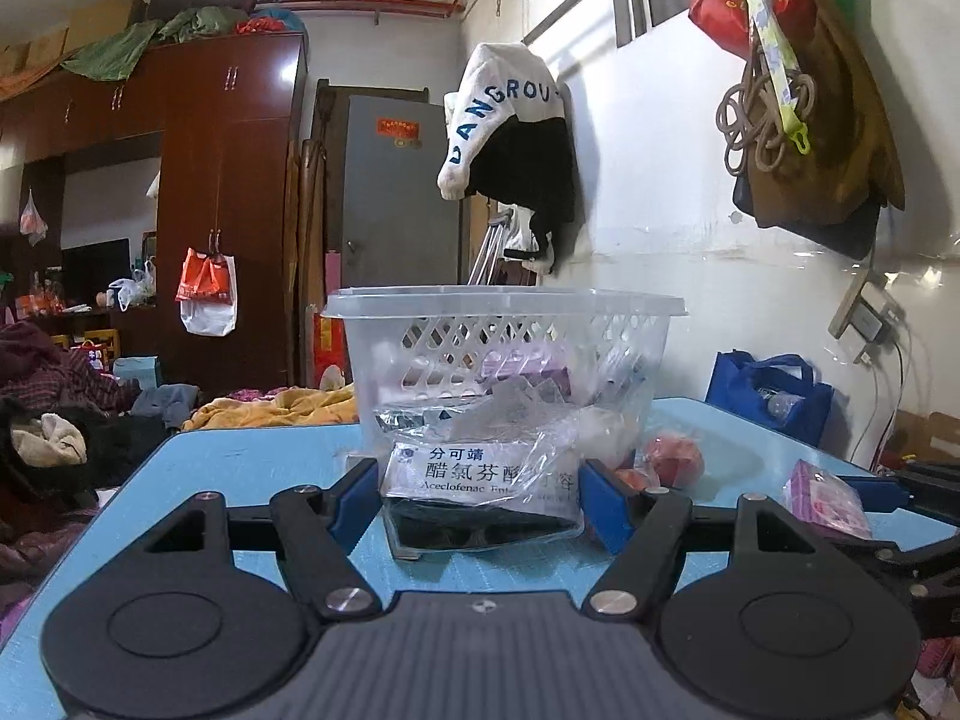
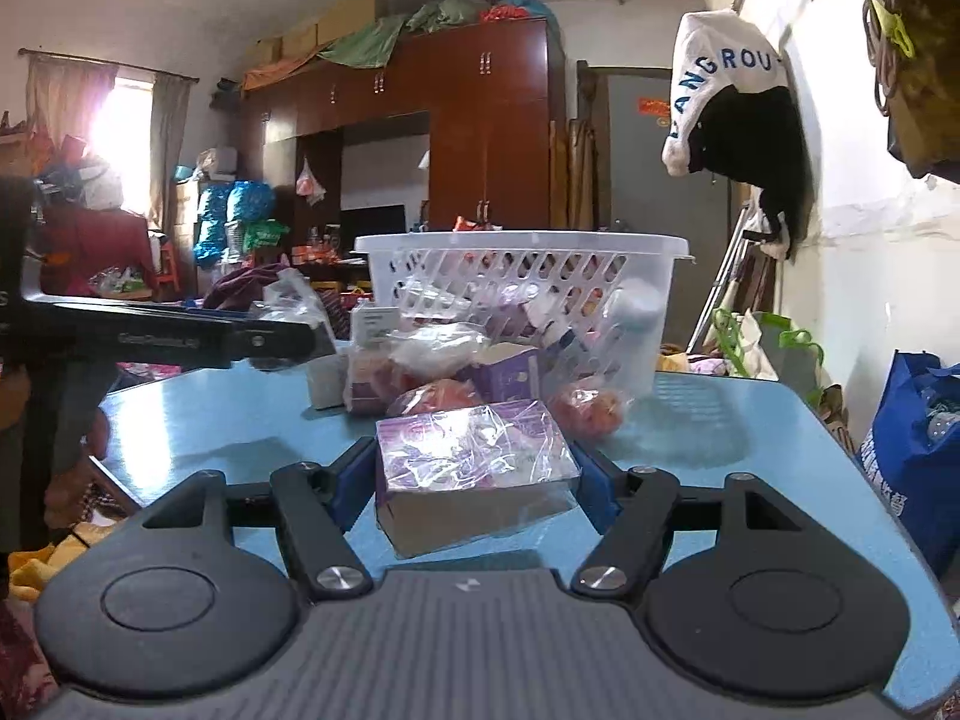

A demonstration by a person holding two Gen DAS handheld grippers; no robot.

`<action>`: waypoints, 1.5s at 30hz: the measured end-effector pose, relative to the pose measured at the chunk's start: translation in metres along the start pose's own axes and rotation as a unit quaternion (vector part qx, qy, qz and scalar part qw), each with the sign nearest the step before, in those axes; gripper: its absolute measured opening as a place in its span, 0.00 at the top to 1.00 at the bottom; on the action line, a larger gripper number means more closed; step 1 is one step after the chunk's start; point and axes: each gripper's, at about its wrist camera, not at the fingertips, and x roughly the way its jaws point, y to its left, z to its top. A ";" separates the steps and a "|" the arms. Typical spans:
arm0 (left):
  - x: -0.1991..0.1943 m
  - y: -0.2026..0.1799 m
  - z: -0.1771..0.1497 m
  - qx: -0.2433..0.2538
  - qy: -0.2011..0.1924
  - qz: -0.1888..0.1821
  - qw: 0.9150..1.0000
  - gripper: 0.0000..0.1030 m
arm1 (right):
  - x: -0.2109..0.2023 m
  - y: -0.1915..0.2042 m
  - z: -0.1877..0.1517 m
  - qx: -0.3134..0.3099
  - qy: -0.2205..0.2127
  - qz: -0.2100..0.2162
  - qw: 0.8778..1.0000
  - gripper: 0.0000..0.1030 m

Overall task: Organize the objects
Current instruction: 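Carry both held items over the white basket and open both grippers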

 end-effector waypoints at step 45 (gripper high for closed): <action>0.075 0.061 0.100 -0.071 0.007 -0.010 0.997 0.00 | 0.088 -0.063 0.114 0.025 -0.003 -0.037 0.999 0.00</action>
